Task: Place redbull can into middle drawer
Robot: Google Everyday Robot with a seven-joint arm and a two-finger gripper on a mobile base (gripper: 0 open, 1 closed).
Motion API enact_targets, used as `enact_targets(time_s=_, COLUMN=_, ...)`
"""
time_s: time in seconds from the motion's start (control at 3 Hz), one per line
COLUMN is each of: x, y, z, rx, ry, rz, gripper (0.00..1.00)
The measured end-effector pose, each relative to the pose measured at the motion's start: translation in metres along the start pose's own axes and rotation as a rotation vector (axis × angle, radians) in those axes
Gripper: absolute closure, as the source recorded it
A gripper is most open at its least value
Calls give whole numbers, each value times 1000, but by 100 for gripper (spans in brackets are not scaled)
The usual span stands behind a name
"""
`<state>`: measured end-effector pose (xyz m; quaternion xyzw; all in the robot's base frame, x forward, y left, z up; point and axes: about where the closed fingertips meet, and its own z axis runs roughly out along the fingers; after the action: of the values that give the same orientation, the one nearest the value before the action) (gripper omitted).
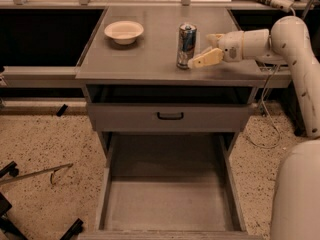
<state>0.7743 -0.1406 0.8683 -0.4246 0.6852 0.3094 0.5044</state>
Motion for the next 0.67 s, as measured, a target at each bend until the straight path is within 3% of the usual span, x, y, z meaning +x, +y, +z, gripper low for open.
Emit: enact_targets(time_s=0.67, x=-6, y=-7, z=26, rx=-18, ry=-19, rz=-3, gripper=0)
